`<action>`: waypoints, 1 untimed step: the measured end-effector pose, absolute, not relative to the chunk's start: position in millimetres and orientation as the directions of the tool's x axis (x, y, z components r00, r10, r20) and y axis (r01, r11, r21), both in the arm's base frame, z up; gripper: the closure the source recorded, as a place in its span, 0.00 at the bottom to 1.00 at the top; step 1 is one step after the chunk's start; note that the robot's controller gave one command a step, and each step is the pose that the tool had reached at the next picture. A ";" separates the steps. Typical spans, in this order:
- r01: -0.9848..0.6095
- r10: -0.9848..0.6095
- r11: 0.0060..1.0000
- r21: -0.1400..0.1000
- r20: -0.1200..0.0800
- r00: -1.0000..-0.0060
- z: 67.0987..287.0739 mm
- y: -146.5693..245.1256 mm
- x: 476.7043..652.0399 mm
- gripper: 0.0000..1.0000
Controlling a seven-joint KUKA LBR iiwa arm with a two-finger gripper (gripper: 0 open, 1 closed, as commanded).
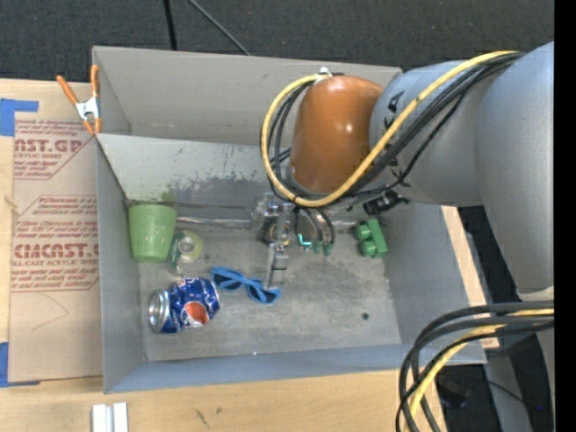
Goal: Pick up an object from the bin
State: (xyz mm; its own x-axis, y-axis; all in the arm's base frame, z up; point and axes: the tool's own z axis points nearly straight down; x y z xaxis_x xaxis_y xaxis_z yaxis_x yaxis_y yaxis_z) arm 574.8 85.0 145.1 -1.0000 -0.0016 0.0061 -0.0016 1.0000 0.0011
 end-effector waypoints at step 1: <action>-0.237 -0.237 0.972 0.001 0.002 -0.972 68.0 163.9 564.6 0.00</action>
Offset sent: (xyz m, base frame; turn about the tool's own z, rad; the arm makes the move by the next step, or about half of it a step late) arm -0.0089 0.0770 -0.0751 -0.2349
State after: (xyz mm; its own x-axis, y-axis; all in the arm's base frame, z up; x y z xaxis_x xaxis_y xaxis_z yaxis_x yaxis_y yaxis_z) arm 564.6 163.9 68.0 -0.9715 -0.2368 0.0019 -0.2368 0.9715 0.0014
